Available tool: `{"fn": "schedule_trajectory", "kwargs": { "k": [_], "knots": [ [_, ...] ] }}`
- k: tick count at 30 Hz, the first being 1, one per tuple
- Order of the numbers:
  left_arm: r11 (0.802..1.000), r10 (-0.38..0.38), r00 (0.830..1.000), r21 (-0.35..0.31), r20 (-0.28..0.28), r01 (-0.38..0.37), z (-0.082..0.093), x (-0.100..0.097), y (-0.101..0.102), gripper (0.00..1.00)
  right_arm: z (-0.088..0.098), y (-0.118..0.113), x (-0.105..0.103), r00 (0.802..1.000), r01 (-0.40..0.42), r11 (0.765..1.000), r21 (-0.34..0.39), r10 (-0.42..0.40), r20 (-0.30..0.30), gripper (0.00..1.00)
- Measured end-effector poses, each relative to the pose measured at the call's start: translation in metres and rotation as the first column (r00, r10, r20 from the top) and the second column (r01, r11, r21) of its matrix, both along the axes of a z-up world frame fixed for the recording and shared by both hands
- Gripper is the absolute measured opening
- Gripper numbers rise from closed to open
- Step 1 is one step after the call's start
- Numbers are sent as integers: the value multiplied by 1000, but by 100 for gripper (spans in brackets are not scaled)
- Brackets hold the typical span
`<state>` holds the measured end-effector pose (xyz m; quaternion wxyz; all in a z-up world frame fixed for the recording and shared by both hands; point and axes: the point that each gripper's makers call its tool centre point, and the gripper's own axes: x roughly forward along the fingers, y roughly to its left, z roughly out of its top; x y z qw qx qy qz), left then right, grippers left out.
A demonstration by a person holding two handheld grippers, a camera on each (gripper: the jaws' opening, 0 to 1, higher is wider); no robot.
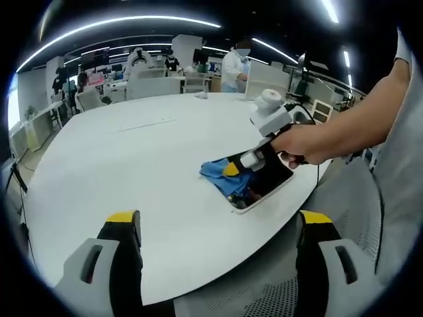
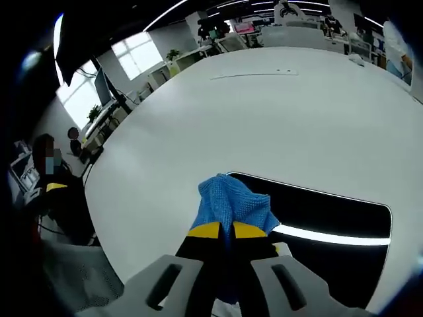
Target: Wipe the mirror surface with the cleaning cloth until all visible marks leave the cleaned area.
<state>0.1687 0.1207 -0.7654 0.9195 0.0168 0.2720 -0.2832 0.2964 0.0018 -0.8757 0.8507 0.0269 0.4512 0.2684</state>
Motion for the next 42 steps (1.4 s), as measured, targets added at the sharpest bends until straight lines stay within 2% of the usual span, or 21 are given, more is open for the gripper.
{"fn": "schedule_trajectory", "kwargs": {
  "k": [12,15,34,42],
  "knots": [
    [1000,10,1000,6,1,-10,0,1,1,97,-2,-18,0,1000,26,1000,17,-26,-5,0],
    [999,29,1000,-45,11,-29,7,3,-1,99,-1,-23,-2,999,32,999,22,-32,-6,0],
    [999,21,1000,-32,14,-21,8,1,-4,99,-4,-50,-2,998,56,998,20,-56,0,0],
    [999,25,1000,-47,15,-25,9,1,-4,99,-6,-65,-2,998,66,998,17,-66,3,0]
  ]
}}
